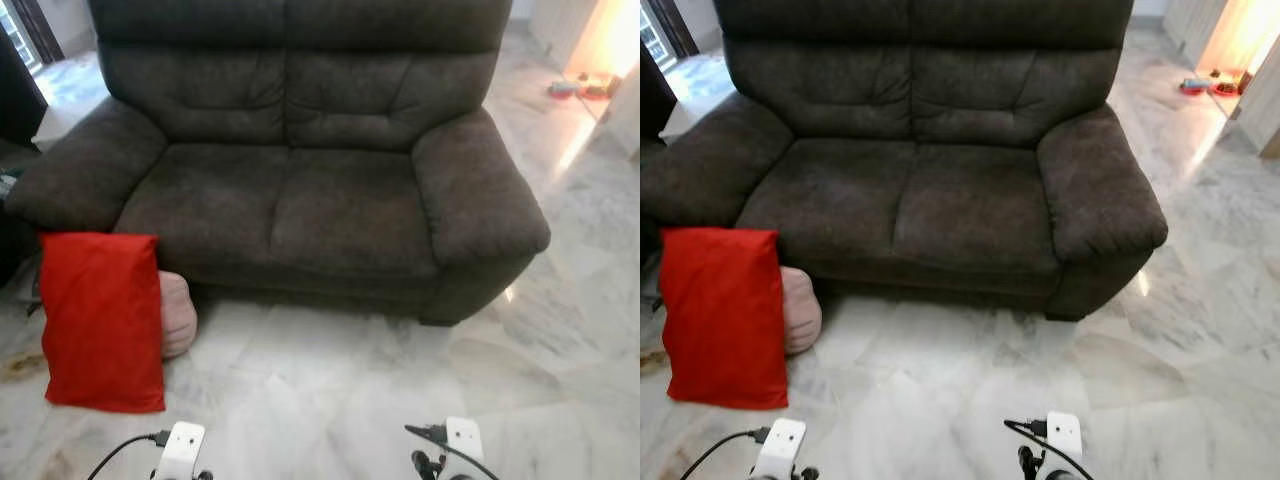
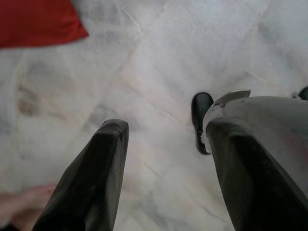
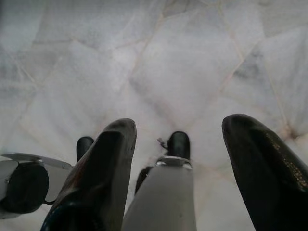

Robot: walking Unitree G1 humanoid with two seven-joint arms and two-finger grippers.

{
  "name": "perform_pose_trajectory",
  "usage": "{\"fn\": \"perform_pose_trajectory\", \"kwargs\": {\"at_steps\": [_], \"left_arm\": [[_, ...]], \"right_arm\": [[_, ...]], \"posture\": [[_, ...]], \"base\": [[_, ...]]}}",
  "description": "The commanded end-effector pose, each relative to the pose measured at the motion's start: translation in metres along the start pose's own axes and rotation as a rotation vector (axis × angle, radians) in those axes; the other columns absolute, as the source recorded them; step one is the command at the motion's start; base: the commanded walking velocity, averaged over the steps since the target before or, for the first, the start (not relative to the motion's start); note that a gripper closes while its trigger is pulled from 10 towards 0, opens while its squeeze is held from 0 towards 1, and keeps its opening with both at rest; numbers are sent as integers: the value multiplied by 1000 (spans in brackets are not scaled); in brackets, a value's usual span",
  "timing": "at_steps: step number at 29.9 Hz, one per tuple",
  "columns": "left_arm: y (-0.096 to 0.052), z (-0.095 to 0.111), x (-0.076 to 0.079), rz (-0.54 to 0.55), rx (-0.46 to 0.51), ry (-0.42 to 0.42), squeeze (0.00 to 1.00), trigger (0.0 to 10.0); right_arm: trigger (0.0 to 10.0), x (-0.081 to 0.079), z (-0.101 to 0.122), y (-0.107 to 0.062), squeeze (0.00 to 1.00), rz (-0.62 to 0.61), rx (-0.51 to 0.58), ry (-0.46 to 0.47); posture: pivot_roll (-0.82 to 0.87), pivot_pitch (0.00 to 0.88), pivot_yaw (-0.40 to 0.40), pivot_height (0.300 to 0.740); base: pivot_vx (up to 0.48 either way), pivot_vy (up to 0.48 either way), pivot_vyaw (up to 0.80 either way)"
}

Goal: Move the pillow to the sofa from floor

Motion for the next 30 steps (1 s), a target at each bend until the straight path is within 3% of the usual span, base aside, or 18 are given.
{"fn": "perform_pose_trajectory", "kwargs": {"at_steps": [1, 30], "left_arm": [[-1, -4, -5, 8, -22, 1, 0, 10000], [-1, -4, -6, 9, -25, 3, 0, 10000]], "right_arm": [[10000, -2, -7, 0, 0, 4, -24, -1], [10000, -4, -6, 0, 0, 18, -12, 3]], "posture": [[103, 69, -5, 740], [110, 69, -3, 740]], "base": [[0, 480, -494], [0, 480, -34]]}}
Point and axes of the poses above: a point about 5 cm out from each wrist's last joint towards the gripper, its own y axis pointing out of the wrist towards the gripper, its own z axis along the axis of the wrist's last joint, x = y × z, the point moved 1 cm from there along y, pointing out of the wrist towards the gripper, and after that the axes turned 15 degrees about y, right-handed, at the moved point
